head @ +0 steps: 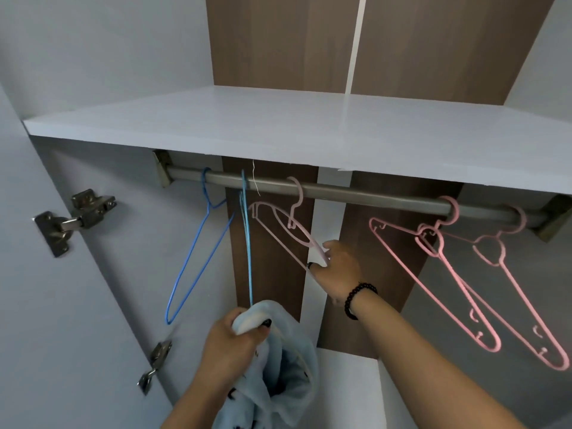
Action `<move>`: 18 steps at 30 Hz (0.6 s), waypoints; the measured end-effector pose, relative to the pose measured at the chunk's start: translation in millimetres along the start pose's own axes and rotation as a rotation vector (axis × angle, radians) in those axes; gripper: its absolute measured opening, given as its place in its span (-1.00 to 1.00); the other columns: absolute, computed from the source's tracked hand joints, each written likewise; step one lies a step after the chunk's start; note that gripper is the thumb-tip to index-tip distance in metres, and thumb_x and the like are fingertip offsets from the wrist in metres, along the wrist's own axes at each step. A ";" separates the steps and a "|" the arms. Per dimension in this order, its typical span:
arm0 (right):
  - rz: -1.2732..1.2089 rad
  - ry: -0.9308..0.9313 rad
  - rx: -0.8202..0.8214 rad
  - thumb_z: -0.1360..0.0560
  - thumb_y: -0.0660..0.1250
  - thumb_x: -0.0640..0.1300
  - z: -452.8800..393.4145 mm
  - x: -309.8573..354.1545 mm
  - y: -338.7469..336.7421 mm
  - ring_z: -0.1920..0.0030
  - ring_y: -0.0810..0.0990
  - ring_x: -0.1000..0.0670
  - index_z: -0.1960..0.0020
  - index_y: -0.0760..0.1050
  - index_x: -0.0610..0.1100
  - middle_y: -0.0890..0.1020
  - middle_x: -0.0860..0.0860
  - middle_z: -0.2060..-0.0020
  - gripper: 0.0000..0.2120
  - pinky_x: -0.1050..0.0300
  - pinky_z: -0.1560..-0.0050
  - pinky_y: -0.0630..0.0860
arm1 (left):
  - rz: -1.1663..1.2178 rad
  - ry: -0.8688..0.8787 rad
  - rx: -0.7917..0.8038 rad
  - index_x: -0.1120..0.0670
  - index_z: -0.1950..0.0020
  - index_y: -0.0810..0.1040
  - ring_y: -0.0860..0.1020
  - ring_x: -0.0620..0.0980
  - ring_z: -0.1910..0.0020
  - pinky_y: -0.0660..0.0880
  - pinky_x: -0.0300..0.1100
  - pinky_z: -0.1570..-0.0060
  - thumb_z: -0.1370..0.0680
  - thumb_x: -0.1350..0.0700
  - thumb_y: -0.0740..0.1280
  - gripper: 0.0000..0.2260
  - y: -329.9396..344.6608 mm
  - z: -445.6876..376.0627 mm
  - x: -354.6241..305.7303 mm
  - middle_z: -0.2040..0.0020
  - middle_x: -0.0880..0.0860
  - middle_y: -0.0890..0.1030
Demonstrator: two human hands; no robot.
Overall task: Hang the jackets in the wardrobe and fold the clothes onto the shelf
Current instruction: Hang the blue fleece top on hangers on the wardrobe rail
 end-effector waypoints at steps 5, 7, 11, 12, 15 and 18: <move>-0.161 0.038 0.059 -0.52 0.21 -0.30 -10.6 -1.0 2.3 0.27 0.55 0.06 0.03 0.50 -0.10 0.59 -0.02 0.15 -0.85 0.18 0.27 0.51 | 0.031 -0.008 -0.034 0.10 0.17 0.62 0.53 -0.07 0.36 0.43 -0.19 0.32 -0.43 0.21 0.46 -0.95 5.3 2.6 -3.0 0.35 0.02 0.60; -0.153 -0.021 -0.008 -0.53 0.15 -0.32 -9.3 7.8 -11.1 0.30 0.49 0.05 0.11 0.53 -0.16 0.58 -0.06 0.21 -0.80 0.20 0.32 0.45 | 0.028 0.003 -0.030 0.10 0.16 0.62 0.54 -0.05 0.34 0.45 -0.18 0.31 -0.43 0.21 0.46 -0.95 11.8 3.9 -6.1 0.32 0.04 0.62; -0.202 -0.072 -0.071 -0.55 0.11 -0.31 -1.8 13.1 -31.2 0.41 0.41 0.05 0.12 0.56 -0.19 0.55 -0.06 0.31 -0.75 0.22 0.42 0.33 | -0.042 0.045 0.018 0.07 0.19 0.58 0.53 -0.12 0.41 0.44 -0.27 0.38 -0.42 0.16 0.47 -0.92 36.3 7.1 -12.5 0.36 0.00 0.58; -0.207 -0.088 -0.083 -0.55 0.11 -0.30 -0.1 13.5 -36.3 0.44 0.37 0.05 0.13 0.55 -0.21 0.53 -0.06 0.34 -0.76 0.22 0.43 0.30 | -0.057 0.060 0.033 0.06 0.20 0.58 0.53 -0.16 0.42 0.44 -0.31 0.39 -0.42 0.15 0.48 -0.91 44.1 7.8 -14.0 0.36 -0.02 0.58; -0.246 -0.118 -0.137 -0.57 0.17 -0.23 7.2 8.3 -58.4 0.42 0.36 0.02 0.15 0.53 -0.32 0.49 -0.11 0.38 -0.77 0.14 0.34 0.31 | -0.055 0.089 0.066 0.05 0.20 0.57 0.50 -0.26 0.47 0.42 -0.37 0.41 -0.42 0.14 0.48 -0.90 64.2 9.7 -20.0 0.38 -0.07 0.56; -0.319 -0.142 -0.196 -0.56 0.28 -0.12 20.6 -13.7 -86.5 0.34 0.47 0.02 0.14 0.59 -0.23 0.60 -0.13 0.33 -0.78 0.12 0.26 0.39 | -0.033 0.088 0.066 0.03 0.20 0.58 0.55 -0.16 0.38 0.48 -0.25 0.32 -0.42 0.13 0.47 -0.91 75.1 3.6 -26.6 0.35 -0.04 0.59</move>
Point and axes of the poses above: each hand's wrist, its own z-axis away from the middle knuckle, its own y-axis out of the palm, x = y × z, the point moved 10 cm from there along -z, towards the middle knuckle
